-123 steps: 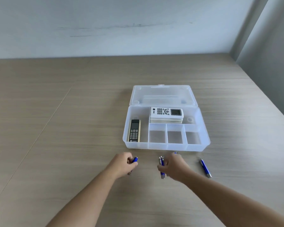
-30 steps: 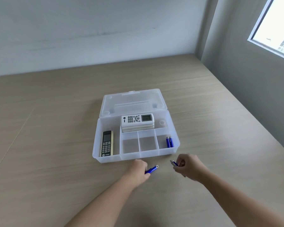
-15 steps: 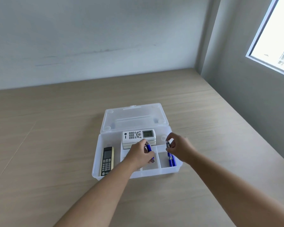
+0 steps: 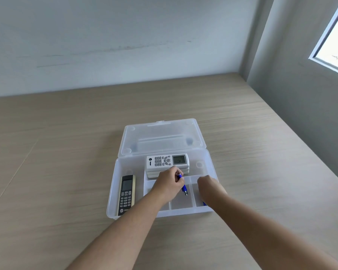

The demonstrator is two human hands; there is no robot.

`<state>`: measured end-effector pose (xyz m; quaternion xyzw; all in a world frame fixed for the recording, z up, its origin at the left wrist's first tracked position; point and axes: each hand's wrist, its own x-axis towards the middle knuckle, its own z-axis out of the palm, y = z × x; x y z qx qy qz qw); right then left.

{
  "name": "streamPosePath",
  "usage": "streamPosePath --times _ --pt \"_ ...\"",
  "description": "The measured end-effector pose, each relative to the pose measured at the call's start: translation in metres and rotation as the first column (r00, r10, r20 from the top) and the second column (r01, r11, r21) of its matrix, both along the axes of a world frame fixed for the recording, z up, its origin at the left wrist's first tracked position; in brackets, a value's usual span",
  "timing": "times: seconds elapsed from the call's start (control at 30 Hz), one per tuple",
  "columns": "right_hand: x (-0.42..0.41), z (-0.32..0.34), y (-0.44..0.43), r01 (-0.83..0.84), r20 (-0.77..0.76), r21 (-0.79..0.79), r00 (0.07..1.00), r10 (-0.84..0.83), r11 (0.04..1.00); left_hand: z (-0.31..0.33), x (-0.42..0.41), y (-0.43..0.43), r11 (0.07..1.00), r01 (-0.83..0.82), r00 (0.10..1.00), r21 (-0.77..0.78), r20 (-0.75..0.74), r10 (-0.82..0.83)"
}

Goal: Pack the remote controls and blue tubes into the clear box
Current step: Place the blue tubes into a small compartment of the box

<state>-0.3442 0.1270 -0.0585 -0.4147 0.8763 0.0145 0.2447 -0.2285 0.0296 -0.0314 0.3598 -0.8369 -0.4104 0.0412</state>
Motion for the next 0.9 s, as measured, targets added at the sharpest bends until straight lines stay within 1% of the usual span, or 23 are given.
streamPosePath --times 0.07,0.13,0.17,0.23,0.3,0.33,0.37,0.43,0.53,0.6,0.7,0.83,0.9 --pt "0.000 0.000 0.001 -0.047 -0.028 -0.002 0.998 0.047 0.999 -0.001 -0.003 0.003 0.999 0.024 1.000 -0.027 0.013 -0.024" --pt "-0.004 0.004 0.003 -0.077 -0.050 -0.040 0.996 0.075 0.996 0.001 -0.008 0.006 0.997 0.053 0.998 -0.063 0.030 -0.051" --pt "-0.009 0.007 0.006 -0.076 -0.055 -0.092 0.996 0.071 0.993 0.003 -0.011 0.009 0.995 0.064 0.998 -0.076 0.031 -0.062" --pt "-0.022 0.015 0.015 -0.022 -0.059 -0.264 0.998 0.007 0.964 0.009 -0.020 0.013 0.993 0.074 0.997 -0.095 0.026 -0.072" --pt "-0.034 0.020 0.028 0.088 -0.029 -0.430 0.993 -0.111 0.898 0.015 -0.030 0.019 0.990 0.082 0.996 -0.119 0.030 -0.079" --pt "-0.039 0.021 0.034 0.163 0.022 -0.474 0.985 -0.173 0.866 0.018 -0.036 0.023 0.987 0.093 0.995 -0.133 0.043 -0.088" --pt "-0.041 0.022 0.041 0.243 0.089 -0.484 0.969 -0.230 0.841 0.018 -0.042 0.027 0.983 0.113 0.992 -0.147 0.073 -0.103" --pt "-0.041 0.018 0.051 0.382 0.234 -0.452 0.923 -0.307 0.806 0.015 -0.051 0.039 0.968 0.174 0.973 -0.179 0.180 -0.142" --pt "-0.039 0.012 0.057 0.476 0.373 -0.432 0.867 -0.329 0.766 0.005 -0.061 0.058 0.948 0.239 0.916 -0.211 0.372 -0.148" --pt "-0.040 0.010 0.058 0.487 0.399 -0.439 0.859 -0.322 0.755 0.001 -0.069 0.065 0.946 0.241 0.885 -0.215 0.448 -0.124" --pt "-0.041 0.008 0.058 0.490 0.419 -0.440 0.853 -0.311 0.752 -0.004 -0.081 0.070 0.944 0.261 0.845 -0.204 0.521 -0.121" --pt "-0.042 0.006 0.061 0.490 0.436 -0.443 0.850 -0.297 0.751 -0.014 -0.089 0.071 0.967 0.219 0.797 -0.134 0.596 -0.098" --pt "-0.043 0.005 0.061 0.486 0.435 -0.444 0.852 -0.293 0.753 -0.013 -0.092 0.068 0.970 0.225 0.756 -0.088 0.644 -0.117"
